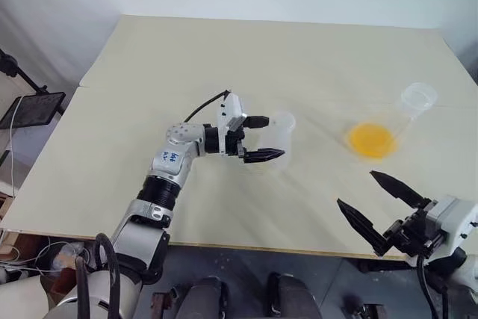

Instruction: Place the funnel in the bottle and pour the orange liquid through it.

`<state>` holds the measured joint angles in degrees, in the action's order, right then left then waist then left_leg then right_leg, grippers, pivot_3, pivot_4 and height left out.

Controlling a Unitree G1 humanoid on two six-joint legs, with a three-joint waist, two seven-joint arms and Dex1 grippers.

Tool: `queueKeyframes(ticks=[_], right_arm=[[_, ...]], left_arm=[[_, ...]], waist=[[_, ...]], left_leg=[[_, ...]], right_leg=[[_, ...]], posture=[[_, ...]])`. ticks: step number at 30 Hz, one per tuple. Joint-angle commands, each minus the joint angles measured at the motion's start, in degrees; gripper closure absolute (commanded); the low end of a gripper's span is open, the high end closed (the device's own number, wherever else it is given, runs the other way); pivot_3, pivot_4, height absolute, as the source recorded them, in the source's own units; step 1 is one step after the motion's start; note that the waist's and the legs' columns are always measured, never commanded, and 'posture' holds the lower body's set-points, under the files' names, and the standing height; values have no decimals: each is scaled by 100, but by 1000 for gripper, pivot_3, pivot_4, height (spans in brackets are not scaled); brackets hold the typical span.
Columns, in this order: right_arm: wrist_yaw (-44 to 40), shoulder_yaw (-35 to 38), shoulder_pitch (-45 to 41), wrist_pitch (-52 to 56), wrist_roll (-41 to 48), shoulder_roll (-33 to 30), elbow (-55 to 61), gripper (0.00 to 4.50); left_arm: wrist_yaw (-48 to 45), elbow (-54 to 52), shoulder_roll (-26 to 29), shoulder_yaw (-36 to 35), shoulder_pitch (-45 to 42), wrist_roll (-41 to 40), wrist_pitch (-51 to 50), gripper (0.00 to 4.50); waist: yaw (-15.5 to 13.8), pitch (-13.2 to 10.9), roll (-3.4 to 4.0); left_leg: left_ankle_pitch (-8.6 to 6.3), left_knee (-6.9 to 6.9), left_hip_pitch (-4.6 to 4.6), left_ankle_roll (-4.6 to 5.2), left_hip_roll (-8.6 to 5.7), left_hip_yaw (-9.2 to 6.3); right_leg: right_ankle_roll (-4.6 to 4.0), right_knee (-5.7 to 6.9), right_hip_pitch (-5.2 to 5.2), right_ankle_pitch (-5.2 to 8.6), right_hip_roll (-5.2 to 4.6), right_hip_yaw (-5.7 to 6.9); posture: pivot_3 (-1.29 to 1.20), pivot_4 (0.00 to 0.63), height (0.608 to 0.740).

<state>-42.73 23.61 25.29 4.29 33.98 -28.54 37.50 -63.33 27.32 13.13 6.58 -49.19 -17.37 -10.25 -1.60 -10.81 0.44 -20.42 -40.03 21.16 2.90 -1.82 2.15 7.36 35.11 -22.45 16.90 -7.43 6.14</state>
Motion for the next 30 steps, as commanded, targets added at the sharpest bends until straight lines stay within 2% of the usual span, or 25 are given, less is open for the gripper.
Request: queueKeyframes(ticks=[1, 4, 7, 12, 18, 21, 26, 30], right_arm=[[-229, 31, -222, -5, 108, -246, -154, 0], [-443, 53, -496, 10, 152, -491, -411, 0], [-709, 40, -904, 104, 286, -775, -725, 0], [-1002, -362, -1574, 311, 397, -948, -1022, 0], [-1185, -840, -2237, 464, 385, -898, -1312, 0], [-1274, -953, -2429, 479, 359, -892, -1474, 0], [-1333, -1033, -2605, 483, 337, -891, -1616, 0], [-1349, -1061, -2658, 476, 329, -900, -1657, 0]], left_arm=[[-132, -156, 421, -426, 78, -159, 234, 18], [-280, -147, 764, -658, 198, -218, 445, 18], [-402, -408, 1146, -1212, 458, -544, 672, 18], [476, -600, 1528, -2260, 604, -904, 792, 18], [1181, -1091, 2097, -2977, 1028, -1036, 634, 18], [1123, -1321, 2339, -3001, 1157, -1071, 565, 18], [109, -1230, 2813, -2444, 1183, -844, 859, 18], [-242, -705, 2721, -2100, 362, -930, 748, 18]], waist=[[8, 0, 0], [37, 0, 1], [24, 0, 1], [4, -1, -2], [15, -1, -2], [2, -2, -5], [7, -2, -5], [-4, -2, -7]], left_leg=[[0, 0, -1, 0, 0, 0], [0, 3, -3, 0, 1, 3], [0, 1, -3, 0, 2, 2], [0, -5, 3, 0, 2, -11], [0, -1, 0, 0, 0, -12], [0, -2, 2, 0, -1, -16], [0, -2, 1, 0, -7, -16], [0, -5, 4, 0, -5, -16]], right_leg=[[0, 0, 0, 0, 0, 0], [0, 2, -2, 0, 2, -1], [0, 2, -1, 0, 0, 1], [0, 1, 2, 0, -7, 1], [1, 3, 1, -1, -9, 4], [1, 5, 2, -1, -9, 5], [2, 4, 3, -1, -11, 11], [2, 7, 3, -1, -6, 19]], posture=[[0, 150, 740], [0, 150, 740], [0, 150, 740], [0, 150, 740], [0, 150, 740], [0, 150, 740], [0, 150, 740], [0, 150, 740]])
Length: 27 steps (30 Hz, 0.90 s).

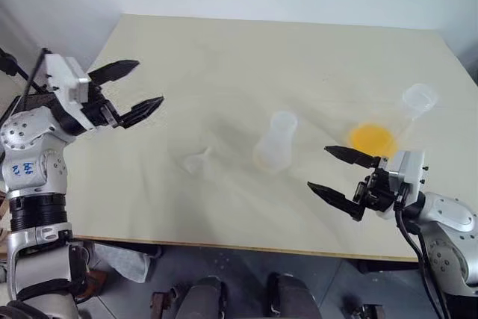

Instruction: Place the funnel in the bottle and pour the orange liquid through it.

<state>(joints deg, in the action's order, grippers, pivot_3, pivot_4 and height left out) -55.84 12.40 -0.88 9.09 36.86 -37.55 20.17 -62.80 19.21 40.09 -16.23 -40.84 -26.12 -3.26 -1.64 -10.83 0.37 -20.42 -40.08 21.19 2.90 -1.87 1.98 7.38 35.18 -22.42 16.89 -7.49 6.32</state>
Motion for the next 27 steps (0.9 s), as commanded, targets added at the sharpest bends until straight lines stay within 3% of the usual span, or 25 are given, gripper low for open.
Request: queueKeyframes(ticks=[1, 7, 10, 13, 19, 27], right_arm=[[-35, 58, -48, -4, 41, 1, 74, 0], [57, 91, 67, -3, 26, 29, 184, 0], [103, 74, 150, 11, 26, 40, 298, 0], [160, 168, 195, 3, 54, 12, 359, 0], [214, 253, 420, 50, 133, -10, 654, 0], [4, -195, 223, 273, 201, -19, 893, 0]], left_arm=[[-412, 177, 17, 284, -558, 11, 127, 18], [-829, 966, -559, 796, -1559, 96, 171, 18], [-1499, 1570, -397, 1289, -1889, 635, 536, 18], [-1832, 1699, -100, 1205, -1721, 513, 197, 18], [-1613, 1046, 546, 514, -31, 307, 149, 18], [-444, -706, 688, -1458, 3428, -165, -314, 18]], waist=[[3, 0, 0], [7, -1, -1], [17, -1, -2], [99, -1, -1], [193, -2, 3], [146, -2, 0]], left_leg=[[0, 0, 0, 0, 0, 2], [0, 0, 2, 1, -4, 6], [0, -1, 2, 1, -4, 11], [0, 11, -3, 1, -3, 26], [-1, 18, -11, -1, 11, 20], [-7, 6, -1, -5, 12, -18]], right_leg=[[0, 0, 0, 0, 0, -1], [1, 8, -4, 0, -1, 2], [1, 9, -6, 0, 0, 2], [1, 12, -15, 0, 1, -5], [-3, 26, -21, 2, 3, -6], [-4, -2, -1, 2, -47, -38]], posture=[[0, 150, 740], [0, 150, 740], [0, 150, 740], [0, 150, 740], [0, 150, 740], [0, 150, 740]])
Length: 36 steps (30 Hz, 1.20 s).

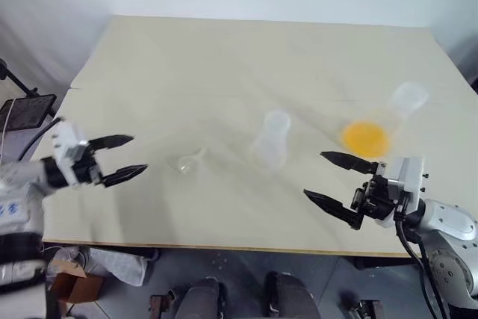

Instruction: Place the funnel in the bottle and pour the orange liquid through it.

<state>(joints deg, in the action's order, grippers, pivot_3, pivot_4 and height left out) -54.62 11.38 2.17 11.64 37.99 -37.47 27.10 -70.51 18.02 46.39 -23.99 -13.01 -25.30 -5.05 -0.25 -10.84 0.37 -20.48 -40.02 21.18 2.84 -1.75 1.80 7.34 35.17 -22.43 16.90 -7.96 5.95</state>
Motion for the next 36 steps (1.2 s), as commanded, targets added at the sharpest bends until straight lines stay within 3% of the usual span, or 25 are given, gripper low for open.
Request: queueKeyframes(ticks=[1, 7, 14, 18, 22, 29, 36], right_arm=[[-194, -189, -155, 8, 49, -44, 183, 0], [-517, -357, -461, -5, -8, -128, -86, 0], [-748, -339, -530, -127, -167, -170, -361, 0], [-748, -227, -283, -215, -277, -149, -461, 0], [-739, -164, -188, -287, -335, -143, -502, 0], [-591, -8, 95, -340, -370, -74, -341, 0], [-388, -26, 261, -400, -389, 6, -199, 0]], left_arm=[[409, -698, 16, -1003, 1119, -291, -146, 18], [789, -1424, -248, -1833, 2678, -532, -381, 18], [1241, -2706, -786, -1733, 3226, -960, -787, 18], [2290, -4611, -1395, -318, 2923, -1326, -1627, 18], [2961, -4952, -1595, 509, 2600, -958, -2008, 18], [3762, -4678, -1786, 1283, 1845, -319, -2125, 18], [3891, -3523, -2144, 1803, 846, 125, -1859, 18]], waist=[[9, 0, 1], [-26, 0, 1], [-97, 0, 1], [-141, 0, 3], [-89, 6, 8], [-111, 9, 16], [-129, 10, 18]], left_leg=[[-1, 2, 0, -1, 0, -1], [-5, 10, -2, -3, 0, -2], [-14, 9, -3, -4, -1, 2], [-17, 8, -3, 0, -7, -1], [-14, 6, -5, 4, -11, 2], [-16, 4, -10, -2, 12, 26], [-15, 1, -8, 0, 2, 25]], right_leg=[[0, -5, 1, 0, -3, 0], [-3, -18, 4, 2, -9, 5], [-6, -41, 3, 3, -17, 2], [-5, -40, 9, 2, -26, 0], [-4, -18, 9, 2, -15, 0], [-6, -17, 5, 3, 36, -12], [-5, -16, 3, 3, 37, -11]], posture=[[0, 150, 740], [0, 150, 740], [0, 150, 740], [0, 150, 740], [0, 150, 740], [0, 150, 740], [0, 150, 740]])
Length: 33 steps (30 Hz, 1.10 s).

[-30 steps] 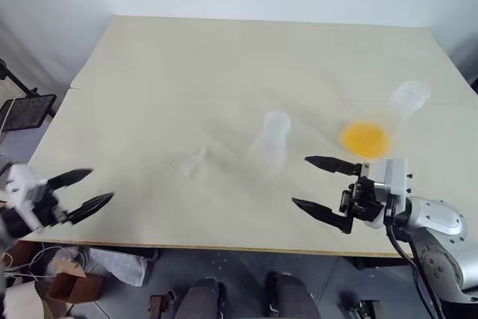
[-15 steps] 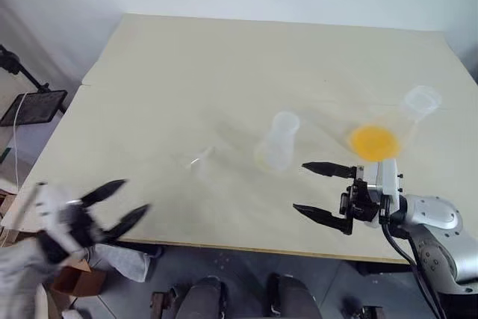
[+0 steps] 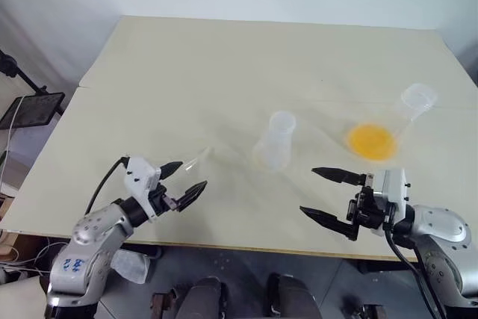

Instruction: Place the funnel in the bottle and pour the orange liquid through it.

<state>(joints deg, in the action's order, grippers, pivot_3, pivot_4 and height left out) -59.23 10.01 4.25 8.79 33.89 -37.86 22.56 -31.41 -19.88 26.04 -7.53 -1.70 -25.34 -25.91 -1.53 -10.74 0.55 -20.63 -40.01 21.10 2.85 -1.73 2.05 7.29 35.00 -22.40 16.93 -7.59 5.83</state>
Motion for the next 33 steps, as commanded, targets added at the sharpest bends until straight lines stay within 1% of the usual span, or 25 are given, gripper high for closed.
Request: queueKeyframes(ticks=[1, 5, 12, 15, 16, 24, 25, 26, 27, 28, 30, 33], right_arm=[[94, 97, 69, -125, 11, 55, 273, 0], [205, 106, 96, -138, 0, 99, 332, 0], [361, 70, 118, -178, -62, 158, 396, 0], [417, 44, 119, -186, -88, 199, 419, 0], [431, 42, 123, -190, -92, 210, 424, 0], [469, 95, 238, -240, -63, 209, 500, 0], [469, 125, 279, -230, -32, 195, 552, 0], [472, 161, 326, -216, 7, 182, 612, 0], [486, 206, 378, -190, 60, 174, 684, 0], [501, 242, 424, -167, 100, 167, 748, 0], [541, 309, 523, -132, 154, 154, 865, 0], [675, 466, 760, -90, 203, 190, 1032, 0]], left_arm=[[-59, 417, -143, 239, -419, 197, 305, 18], [-132, 745, -206, 387, -749, 300, 447, 18], [-194, 1235, -228, 472, -1033, 515, 663, 18], [-248, 1330, -212, 470, -1074, 542, 676, 561], [-287, 1355, -200, 473, -1082, 541, 674, 842], [-571, 1539, -87, 475, -1182, 584, 676, 3371], [-656, 1583, -24, 458, -1204, 581, 697, 3764], [-730, 1623, 32, 422, -1222, 562, 731, 3988], [-855, 1655, 102, 371, -1242, 502, 766, 4310], [-987, 1677, 169, 330, -1256, 441, 809, 4465], [-1332, 1718, 334, 271, -1293, 349, 956, 4465], [-1947, 2018, 689, 179, -1573, 312, 1271, 4465]], waist=[[-4, 0, 0], [12, 0, 0], [9, 0, 0], [-4, 0, 0], [-1, 0, 0], [4, 0, 0], [3, 0, 0], [-5, 0, 0], [-5, 0, 0], [-5, 0, 0], [2, 0, 1], [0, 0, -1]], left_leg=[[0, 0, 0, 0, 0, 0], [0, 1, -1, 0, 0, 1], [2, -2, -1, 1, 1, 4], [2, -3, 0, 2, 0, 3], [2, -4, 1, 2, -1, 2], [2, -4, 0, 2, -1, 3], [2, -4, 0, 2, -1, 3], [2, -4, 0, 2, -1, 3], [3, -4, 0, 2, -1, 0], [2, -4, -1, 2, -1, 0], [3, -4, -1, 2, -1, 0], [2, -3, -1, 2, -1, 0]], right_leg=[[0, 1, 0, 0, 1, 2], [0, 3, -1, 0, 3, 10], [1, 4, -1, 0, 7, 15], [1, 4, 0, -1, 5, 15], [2, 4, -1, -1, 5, 14], [2, 4, -1, -1, 6, 14], [2, 5, -1, -1, 6, 15], [2, 5, -1, -1, 6, 15], [2, 7, 1, -1, 4, 14], [2, 6, 1, -1, 4, 14], [2, 5, 2, -1, 3, 13], [2, 4, 0, -1, 5, 15]], posture=[[0, 150, 740], [0, 150, 740], [0, 150, 740], [0, 150, 740], [0, 150, 740], [0, 150, 740], [0, 150, 740], [0, 150, 740], [0, 150, 740], [0, 150, 740], [0, 150, 740], [0, 150, 740]])
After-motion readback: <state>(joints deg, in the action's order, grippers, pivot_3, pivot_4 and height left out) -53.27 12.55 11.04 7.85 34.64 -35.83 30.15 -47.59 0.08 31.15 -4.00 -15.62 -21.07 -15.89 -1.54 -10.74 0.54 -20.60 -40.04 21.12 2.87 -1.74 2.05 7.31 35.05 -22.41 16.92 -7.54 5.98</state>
